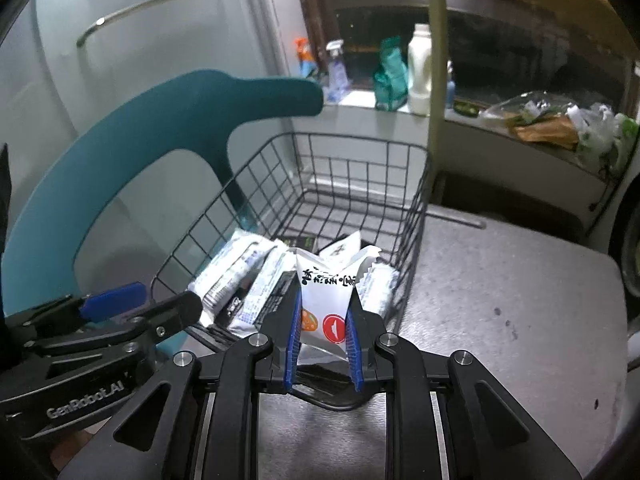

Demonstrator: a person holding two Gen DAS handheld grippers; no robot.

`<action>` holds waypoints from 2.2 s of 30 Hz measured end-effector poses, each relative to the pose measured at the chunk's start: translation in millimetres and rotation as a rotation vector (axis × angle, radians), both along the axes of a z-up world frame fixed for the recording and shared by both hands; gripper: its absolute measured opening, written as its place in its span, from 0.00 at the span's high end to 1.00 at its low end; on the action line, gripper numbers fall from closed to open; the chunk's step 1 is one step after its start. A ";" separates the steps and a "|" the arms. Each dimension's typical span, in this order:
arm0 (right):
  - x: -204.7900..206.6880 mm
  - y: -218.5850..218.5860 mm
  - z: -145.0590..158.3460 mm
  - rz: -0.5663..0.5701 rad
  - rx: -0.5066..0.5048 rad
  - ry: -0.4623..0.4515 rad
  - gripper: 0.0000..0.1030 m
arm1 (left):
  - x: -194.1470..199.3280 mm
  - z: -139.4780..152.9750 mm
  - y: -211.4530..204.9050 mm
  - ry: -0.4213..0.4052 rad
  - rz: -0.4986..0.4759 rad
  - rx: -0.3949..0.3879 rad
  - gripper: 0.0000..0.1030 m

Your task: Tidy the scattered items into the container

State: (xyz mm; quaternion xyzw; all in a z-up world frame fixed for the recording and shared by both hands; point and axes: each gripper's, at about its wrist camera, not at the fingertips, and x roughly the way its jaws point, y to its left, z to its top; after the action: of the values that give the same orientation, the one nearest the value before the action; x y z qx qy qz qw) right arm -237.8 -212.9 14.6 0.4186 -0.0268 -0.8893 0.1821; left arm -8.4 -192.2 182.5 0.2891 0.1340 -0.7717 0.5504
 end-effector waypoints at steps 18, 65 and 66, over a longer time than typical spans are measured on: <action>24.2 28.6 13.9 -0.059 0.017 0.030 0.57 | 2.4 -1.5 -2.0 0.036 -0.063 -0.010 0.35; 225.0 227.8 -14.1 -0.457 0.046 0.056 0.22 | -10.4 -88.7 174.0 -0.010 -0.414 -0.116 0.27; 225.2 226.4 -13.7 -0.451 0.048 0.058 0.22 | -10.9 -89.5 174.2 -0.014 -0.414 -0.114 0.27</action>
State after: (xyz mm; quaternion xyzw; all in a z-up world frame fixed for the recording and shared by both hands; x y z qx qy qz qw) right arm -12.7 13.5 0.9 0.3807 -0.0934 -0.9195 -0.0305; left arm -19.3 -18.0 93.0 0.2839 0.0240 -0.8727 0.3966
